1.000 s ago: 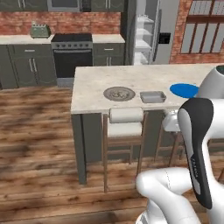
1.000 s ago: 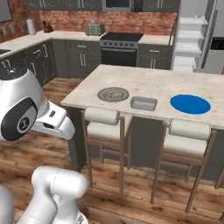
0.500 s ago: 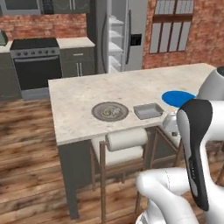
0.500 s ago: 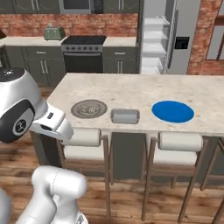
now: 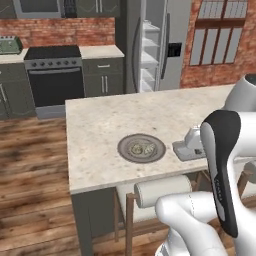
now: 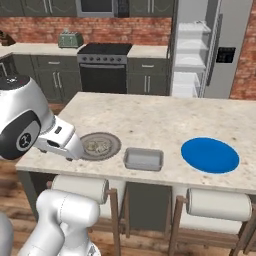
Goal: Place two dumplings into each of the tupperware containers and then place the containers in the fridge.
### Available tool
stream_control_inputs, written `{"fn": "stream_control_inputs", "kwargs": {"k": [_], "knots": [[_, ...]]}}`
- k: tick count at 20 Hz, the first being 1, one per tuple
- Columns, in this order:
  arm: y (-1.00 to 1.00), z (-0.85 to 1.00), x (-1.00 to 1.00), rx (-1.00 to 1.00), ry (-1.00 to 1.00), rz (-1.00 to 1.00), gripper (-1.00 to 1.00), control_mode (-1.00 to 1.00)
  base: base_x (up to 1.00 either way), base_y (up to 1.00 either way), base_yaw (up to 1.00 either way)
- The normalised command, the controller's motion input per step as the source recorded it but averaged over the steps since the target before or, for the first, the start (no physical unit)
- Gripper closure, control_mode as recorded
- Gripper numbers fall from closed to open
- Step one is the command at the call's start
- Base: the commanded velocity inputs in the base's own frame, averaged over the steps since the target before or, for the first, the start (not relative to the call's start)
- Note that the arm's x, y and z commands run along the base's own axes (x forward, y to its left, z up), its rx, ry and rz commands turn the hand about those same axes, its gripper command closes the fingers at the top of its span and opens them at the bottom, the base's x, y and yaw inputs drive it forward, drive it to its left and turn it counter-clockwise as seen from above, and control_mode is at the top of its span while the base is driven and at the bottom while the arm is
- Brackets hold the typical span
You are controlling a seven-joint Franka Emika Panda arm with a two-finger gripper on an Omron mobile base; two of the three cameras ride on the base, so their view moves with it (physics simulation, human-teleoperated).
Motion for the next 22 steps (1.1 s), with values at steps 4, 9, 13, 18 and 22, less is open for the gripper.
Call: {"fn": "stream_control_inputs", "kwargs": {"k": [4,9,13,18,22], "knots": [[0.0,0.0,0.0,0.0,0.0,0.0,-1.0,1.0,0.44,-0.41,0.08],[0.0,0.0,0.0,0.0,0.0,0.0,-1.0,1.0,0.16,-0.55,0.07],[0.0,0.0,0.0,0.0,0.0,0.0,-1.0,1.0,0.37,-0.29,0.01],[0.0,0.0,0.0,0.0,0.0,0.0,-1.0,1.0,0.72,0.0,0.01],[0.0,0.0,0.0,0.0,0.0,0.0,-1.0,1.0,0.59,0.0,0.05]]}}
